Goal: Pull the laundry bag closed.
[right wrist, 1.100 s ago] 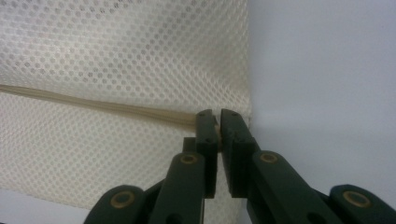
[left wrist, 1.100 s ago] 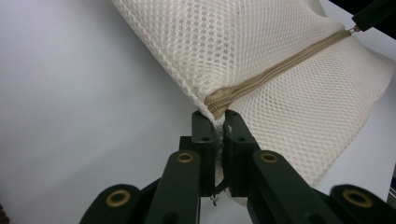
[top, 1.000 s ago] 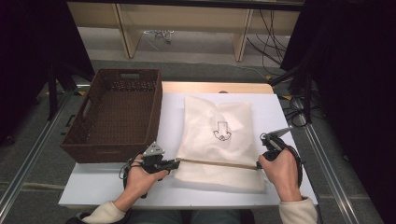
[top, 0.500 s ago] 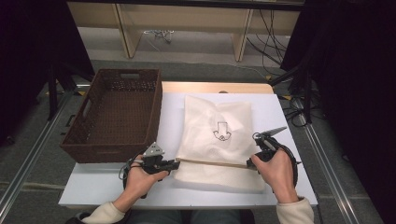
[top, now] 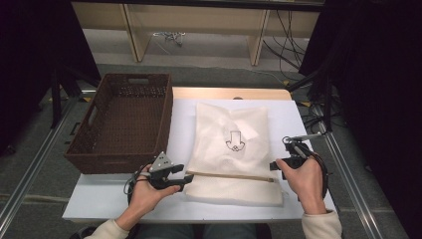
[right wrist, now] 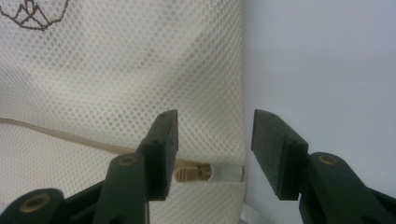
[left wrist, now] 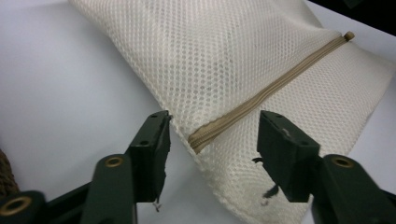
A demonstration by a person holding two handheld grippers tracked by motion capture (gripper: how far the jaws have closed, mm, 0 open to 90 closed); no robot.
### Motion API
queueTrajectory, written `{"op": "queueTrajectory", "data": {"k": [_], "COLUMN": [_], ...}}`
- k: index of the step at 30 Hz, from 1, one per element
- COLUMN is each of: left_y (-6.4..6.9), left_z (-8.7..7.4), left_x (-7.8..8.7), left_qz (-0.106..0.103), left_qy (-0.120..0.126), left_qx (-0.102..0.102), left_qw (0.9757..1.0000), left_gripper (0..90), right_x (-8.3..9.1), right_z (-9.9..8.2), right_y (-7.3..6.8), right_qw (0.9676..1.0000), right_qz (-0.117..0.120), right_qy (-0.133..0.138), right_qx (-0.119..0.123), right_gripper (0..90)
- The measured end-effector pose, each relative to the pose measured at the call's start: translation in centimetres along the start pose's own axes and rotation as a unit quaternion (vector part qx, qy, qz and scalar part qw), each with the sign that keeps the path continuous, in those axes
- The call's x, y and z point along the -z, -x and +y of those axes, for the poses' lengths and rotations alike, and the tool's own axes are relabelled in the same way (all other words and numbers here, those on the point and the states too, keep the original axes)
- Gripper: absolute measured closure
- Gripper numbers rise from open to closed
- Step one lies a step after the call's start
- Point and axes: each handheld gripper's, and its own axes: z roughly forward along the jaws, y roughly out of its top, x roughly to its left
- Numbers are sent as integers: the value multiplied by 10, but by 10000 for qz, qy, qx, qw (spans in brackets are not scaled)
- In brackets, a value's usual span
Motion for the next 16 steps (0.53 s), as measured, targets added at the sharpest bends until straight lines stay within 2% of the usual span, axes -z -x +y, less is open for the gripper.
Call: {"op": "queueTrajectory", "data": {"k": [1, 2, 3, 4, 5, 6, 7, 8, 9, 11, 14, 16], "left_y": [2, 3, 2, 4, 3, 5, 6, 6, 6, 6, 7, 7], "left_z": [0, 0, 0, 0, 1, 1, 1, 2, 2, 3, 3, 4], "left_x": [0, 0, 1, 1, 2, 2, 3, 4, 4, 4, 4, 4], "left_qz": [-22, -24, -33, -48, -40, -29, 3, 29, 29, 47, 34, 35], "left_qy": [54, 111, 82, 158, 138, 169, 178, 188, 188, 226, 243, 258], "left_qx": [52, 36, -52, -7, -169, -106, -96, -170, -170, -250, -279, -296], "left_qw": [10000, 9999, 9999, 9999, 9998, 9998, 9998, 9997, 9997, 9994, 9993, 9992], "left_gripper": [388, 378, 367, 361, 353, 343, 334, 324, 312, 306, 303, 303], "right_x": [-1, -1, -1, -3, -2, -1, -1, -1, -2, -2, -2, -3], "right_z": [0, 1, 1, 1, 1, 1, 1, 2, 2, 2, 3, 3], "right_y": [0, 2, 2, 5, 5, 4, 5, 6, 9, 11, 12, 13], "right_qw": [10000, 10000, 9999, 10000, 9999, 9996, 9996, 9996, 9998, 9999, 9997, 9998], "right_qz": [26, 23, -46, 38, 41, 4, -12, 43, 27, 69, -20, -17], "right_qy": [-26, -11, -12, 29, 8, -25, 9, 9, 70, 71, 120, 152], "right_qx": [-82, -49, -121, -45, -109, -286, -271, -295, -165, -120, -208, -144], "right_gripper": [511, 508, 504, 501, 498, 493, 489, 487, 485, 481, 476, 474]}}
